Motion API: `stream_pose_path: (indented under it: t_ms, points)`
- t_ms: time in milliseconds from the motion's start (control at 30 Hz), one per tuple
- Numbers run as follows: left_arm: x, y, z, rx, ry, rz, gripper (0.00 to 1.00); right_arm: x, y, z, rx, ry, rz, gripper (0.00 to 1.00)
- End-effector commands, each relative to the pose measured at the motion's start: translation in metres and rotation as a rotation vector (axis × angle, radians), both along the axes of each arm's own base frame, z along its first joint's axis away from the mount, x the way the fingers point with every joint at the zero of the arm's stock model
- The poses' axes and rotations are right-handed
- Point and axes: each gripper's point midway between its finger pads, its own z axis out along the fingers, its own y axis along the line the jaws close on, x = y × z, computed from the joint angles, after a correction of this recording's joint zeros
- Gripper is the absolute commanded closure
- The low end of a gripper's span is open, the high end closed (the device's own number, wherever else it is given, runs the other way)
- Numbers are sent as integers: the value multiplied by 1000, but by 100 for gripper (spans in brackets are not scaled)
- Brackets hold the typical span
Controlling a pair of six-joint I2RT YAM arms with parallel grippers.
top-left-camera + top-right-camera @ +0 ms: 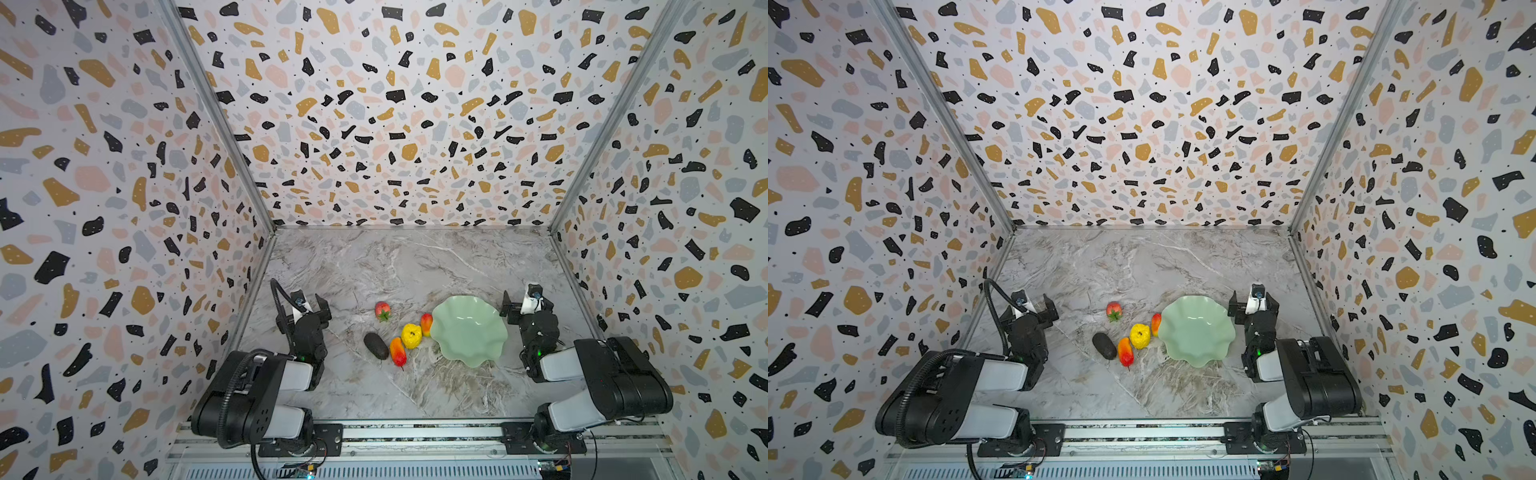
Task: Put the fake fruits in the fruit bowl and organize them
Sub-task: 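Raise both arms from the rest pose toward the table, then reach the right gripper over the fruits and grasp the yellow pear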
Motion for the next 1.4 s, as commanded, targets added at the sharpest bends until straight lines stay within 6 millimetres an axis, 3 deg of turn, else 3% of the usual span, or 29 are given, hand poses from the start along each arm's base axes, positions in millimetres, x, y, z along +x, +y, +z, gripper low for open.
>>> stream_pose_path:
  t_ms: [0, 1000, 1033, 1100, 1133, 1200, 1300, 1367]
  points:
    - [1, 2, 13, -11, -58, 5, 0, 2, 1, 4, 7, -9, 4, 1]
    - [1, 1, 13, -9, -57, 3, 0, 1, 1, 7, 4, -22, 5, 1]
    - [1, 1, 16, -8, -70, -3, 0, 2, 2, 10, -4, -25, 3, 1]
    - [7, -12, 43, 34, -78, -31, 0, 8, 3, 25, -12, 7, 1, 1]
    - [12, -18, 50, 37, -19, -39, 0, 8, 4, 37, -10, -2, 3, 1]
    - [12, -17, 83, -27, -40, -21, 0, 7, 13, 74, 7, -60, 58, 1]
    - [17, -26, 117, -96, -29, -68, 0, 18, 43, 113, 52, -33, 208, 1]
    - [23, -39, 124, -117, 70, -130, 0, 29, 79, 128, 53, 40, 343, 1]
